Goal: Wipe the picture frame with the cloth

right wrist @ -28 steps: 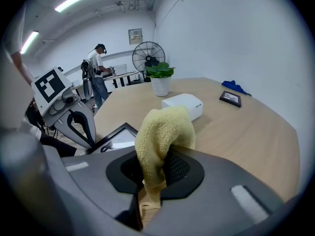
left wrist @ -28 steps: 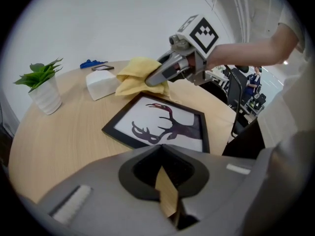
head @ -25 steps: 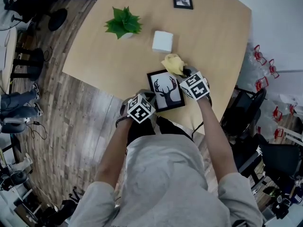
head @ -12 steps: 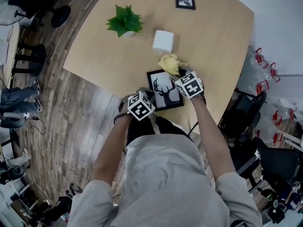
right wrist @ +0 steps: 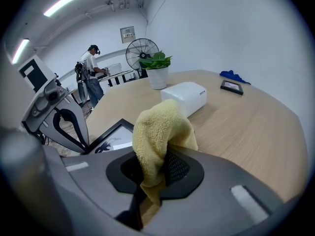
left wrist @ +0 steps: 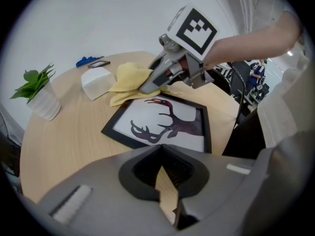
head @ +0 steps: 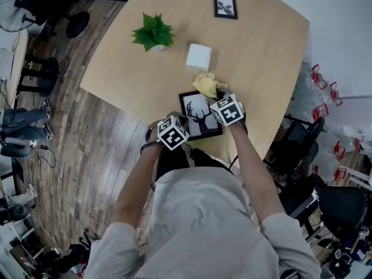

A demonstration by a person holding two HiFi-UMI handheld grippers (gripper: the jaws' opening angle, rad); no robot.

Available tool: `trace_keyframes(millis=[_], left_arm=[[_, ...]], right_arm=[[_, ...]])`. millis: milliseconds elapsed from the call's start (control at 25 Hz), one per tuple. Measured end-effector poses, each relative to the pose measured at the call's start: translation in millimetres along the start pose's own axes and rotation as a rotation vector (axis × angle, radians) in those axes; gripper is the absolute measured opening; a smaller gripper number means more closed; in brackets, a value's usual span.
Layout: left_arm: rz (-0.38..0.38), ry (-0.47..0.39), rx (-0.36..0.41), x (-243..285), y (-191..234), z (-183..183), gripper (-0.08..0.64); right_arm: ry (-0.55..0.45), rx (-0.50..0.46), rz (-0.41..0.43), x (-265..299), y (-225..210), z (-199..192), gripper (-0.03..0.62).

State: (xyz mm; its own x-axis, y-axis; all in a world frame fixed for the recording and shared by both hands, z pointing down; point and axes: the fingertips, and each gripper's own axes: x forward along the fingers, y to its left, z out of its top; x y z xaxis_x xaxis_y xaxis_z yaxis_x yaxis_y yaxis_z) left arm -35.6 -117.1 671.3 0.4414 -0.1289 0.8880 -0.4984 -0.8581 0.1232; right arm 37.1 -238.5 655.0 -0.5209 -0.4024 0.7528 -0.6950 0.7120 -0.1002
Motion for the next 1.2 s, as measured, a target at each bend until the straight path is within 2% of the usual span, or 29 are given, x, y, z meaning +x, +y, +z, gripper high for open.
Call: trace_keyframes(millis=[480,1200], left_arm=[[0.021,0.023,-0.005,0,0,-1,0.052],[0.007,0.035,-0.009,0,1,0,0.052]], right_arm=[[-0.010,0.000,0.013,-10,11,-14,0.049],[-0.006,-0.014,0.030,-25,28,-35,0.049]])
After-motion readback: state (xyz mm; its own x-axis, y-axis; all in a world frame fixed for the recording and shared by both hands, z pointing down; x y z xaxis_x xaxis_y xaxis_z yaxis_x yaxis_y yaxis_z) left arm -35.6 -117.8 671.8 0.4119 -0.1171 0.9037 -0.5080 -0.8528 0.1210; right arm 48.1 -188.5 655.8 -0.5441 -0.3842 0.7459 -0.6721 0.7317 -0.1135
